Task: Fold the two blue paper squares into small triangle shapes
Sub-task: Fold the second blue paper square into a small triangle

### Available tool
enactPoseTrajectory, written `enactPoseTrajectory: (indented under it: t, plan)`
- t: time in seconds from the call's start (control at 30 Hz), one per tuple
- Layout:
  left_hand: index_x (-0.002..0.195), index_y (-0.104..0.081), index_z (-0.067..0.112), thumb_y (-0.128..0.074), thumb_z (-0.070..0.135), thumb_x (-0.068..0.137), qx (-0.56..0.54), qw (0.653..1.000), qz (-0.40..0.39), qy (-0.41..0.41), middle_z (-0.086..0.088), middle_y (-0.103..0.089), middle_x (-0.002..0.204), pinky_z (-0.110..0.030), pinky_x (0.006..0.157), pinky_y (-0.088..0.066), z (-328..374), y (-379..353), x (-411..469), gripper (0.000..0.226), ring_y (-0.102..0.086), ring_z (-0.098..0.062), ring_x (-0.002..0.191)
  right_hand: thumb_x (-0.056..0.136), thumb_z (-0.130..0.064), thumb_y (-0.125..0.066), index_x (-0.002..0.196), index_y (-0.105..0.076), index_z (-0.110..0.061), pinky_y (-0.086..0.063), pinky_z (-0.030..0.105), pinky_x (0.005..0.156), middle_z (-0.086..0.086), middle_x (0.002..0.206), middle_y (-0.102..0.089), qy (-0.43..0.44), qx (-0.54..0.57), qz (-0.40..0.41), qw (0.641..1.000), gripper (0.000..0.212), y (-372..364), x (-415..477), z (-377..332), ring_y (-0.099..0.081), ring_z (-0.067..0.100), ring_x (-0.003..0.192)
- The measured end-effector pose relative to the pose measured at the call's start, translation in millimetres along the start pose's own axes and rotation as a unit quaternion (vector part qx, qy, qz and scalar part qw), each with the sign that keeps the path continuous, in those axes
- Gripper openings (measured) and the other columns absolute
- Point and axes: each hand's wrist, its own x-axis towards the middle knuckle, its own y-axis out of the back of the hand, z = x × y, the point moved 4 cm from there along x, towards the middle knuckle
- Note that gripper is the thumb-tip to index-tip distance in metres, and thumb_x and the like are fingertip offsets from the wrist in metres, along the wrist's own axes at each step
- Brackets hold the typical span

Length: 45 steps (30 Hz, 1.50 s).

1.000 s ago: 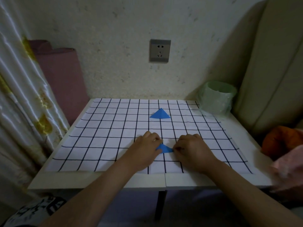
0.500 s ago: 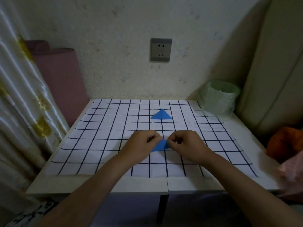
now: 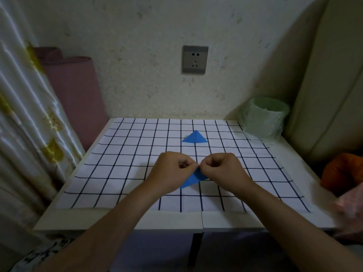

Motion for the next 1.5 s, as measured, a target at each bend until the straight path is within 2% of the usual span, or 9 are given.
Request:
enactPoseTrajectory:
  t: [0.2, 0.37, 0.53, 0.63, 0.97, 1.07, 1.13, 1.3, 1.5]
  plan:
    - [0.074, -0.075, 0.029, -0.070, 0.023, 0.087, 0.022, 0.999, 0.043, 0.023, 0.022, -0.070, 0.071, -0.007, 0.058, -0.045, -7.7, 8.3, 3.2, 0.014, -0.065, 0.004, 0.072, 0.079, -0.014, -0.067, 0.063, -0.071, -0.017, -0.048, 0.016, 0.051, -0.003, 0.053, -0.061, -0.052, -0.006, 0.029, 0.998, 0.017, 9.2, 0.6, 15.2, -0.052, 0.004, 0.048]
    - [0.074, -0.072, 0.028, -0.067, 0.027, 0.090, -0.016, 0.989, 0.116, 0.093, 0.020, -0.070, 0.075, -0.015, 0.062, -0.049, -22.0, 49.8, 13.0, 0.017, -0.065, 0.003, 0.074, 0.082, -0.019, -0.065, 0.061, -0.063, -0.011, -0.052, 0.023, 0.062, 0.005, 0.059, -0.062, -0.079, -0.072, 0.003, 0.994, 0.022, 20.8, -3.6, 30.7, -0.057, 0.006, 0.056]
    - [0.074, -0.071, 0.031, -0.067, 0.032, 0.091, 0.005, 0.996, 0.008, 0.093, 0.019, -0.068, 0.074, -0.027, 0.063, -0.053, -13.8, 29.6, 5.0, 0.017, -0.062, 0.004, 0.074, 0.091, -0.030, -0.059, 0.084, -0.074, -0.023, -0.052, 0.017, 0.060, -0.003, 0.085, -0.072, -0.049, 0.019, 0.001, 0.999, 0.018, 9.3, -3.4, 12.0, -0.064, 0.006, 0.067]
    - [0.077, -0.072, 0.027, -0.066, 0.031, 0.092, -0.028, 0.996, -0.021, 0.088, 0.010, -0.070, 0.077, -0.032, 0.062, -0.061, -8.0, 16.3, 3.3, 0.016, -0.068, -0.006, 0.074, 0.090, -0.033, -0.066, 0.085, -0.075, -0.022, -0.053, 0.016, 0.065, -0.003, 0.083, -0.072, -0.023, 0.001, -0.039, 0.999, 0.016, -3.7, -3.1, 1.3, -0.065, 0.006, 0.072]
    - [0.076, -0.075, 0.032, -0.068, 0.031, 0.088, -0.144, 0.973, 0.052, 0.172, 0.005, -0.073, 0.088, -0.036, 0.065, -0.063, -12.3, 6.1, -1.3, 0.014, -0.071, -0.016, 0.083, 0.088, -0.025, -0.069, 0.069, -0.071, -0.015, -0.047, 0.013, 0.056, -0.005, 0.065, -0.069, -0.061, 0.052, 0.009, 0.997, 0.022, 0.2, 2.9, 4.4, -0.060, 0.002, 0.059]
    - [0.073, -0.073, 0.032, -0.068, 0.031, 0.089, -0.119, 0.979, 0.050, 0.159, 0.014, -0.071, 0.078, -0.022, 0.055, -0.056, -7.4, 2.9, -4.3, 0.017, -0.069, -0.010, 0.077, 0.090, -0.024, -0.066, 0.069, -0.068, -0.022, -0.048, 0.021, 0.066, -0.005, 0.073, -0.068, -0.062, 0.035, -0.024, 0.997, 0.022, -2.0, 2.2, 6.2, -0.061, 0.003, 0.068]
    - [0.075, -0.073, 0.031, -0.068, 0.028, 0.090, -0.123, 0.982, 0.025, 0.139, 0.017, -0.071, 0.075, -0.016, 0.053, -0.053, -2.3, 0.4, -6.1, 0.016, -0.069, -0.004, 0.075, 0.091, -0.029, -0.065, 0.077, -0.071, -0.024, -0.049, 0.017, 0.066, -0.005, 0.081, -0.070, -0.043, 0.033, -0.027, 0.998, 0.016, -3.1, 1.0, 3.3, -0.062, 0.002, 0.074]
    - [0.083, -0.076, 0.022, -0.069, 0.025, 0.089, -0.104, 0.988, 0.008, 0.118, 0.008, -0.073, 0.076, -0.015, 0.056, -0.053, 2.9, -2.9, -7.4, 0.010, -0.069, -0.005, 0.076, 0.090, -0.032, -0.067, 0.080, -0.075, -0.022, -0.047, 0.009, 0.060, -0.006, 0.078, -0.072, 0.004, -0.013, -0.005, 1.000, 0.016, 2.5, 0.8, -5.1, -0.064, 0.004, 0.073]
    - [0.069, -0.076, 0.024, -0.070, 0.019, 0.087, -0.125, 0.979, -0.002, 0.159, 0.007, -0.071, 0.070, -0.013, 0.049, -0.050, 4.0, -3.0, -8.5, 0.019, -0.070, -0.006, 0.062, 0.088, -0.022, -0.067, 0.074, -0.075, -0.020, -0.048, 0.024, 0.066, -0.006, 0.078, -0.071, -0.021, 0.021, 0.023, 0.999, 0.017, 2.0, -0.2, -3.3, -0.063, 0.007, 0.075]
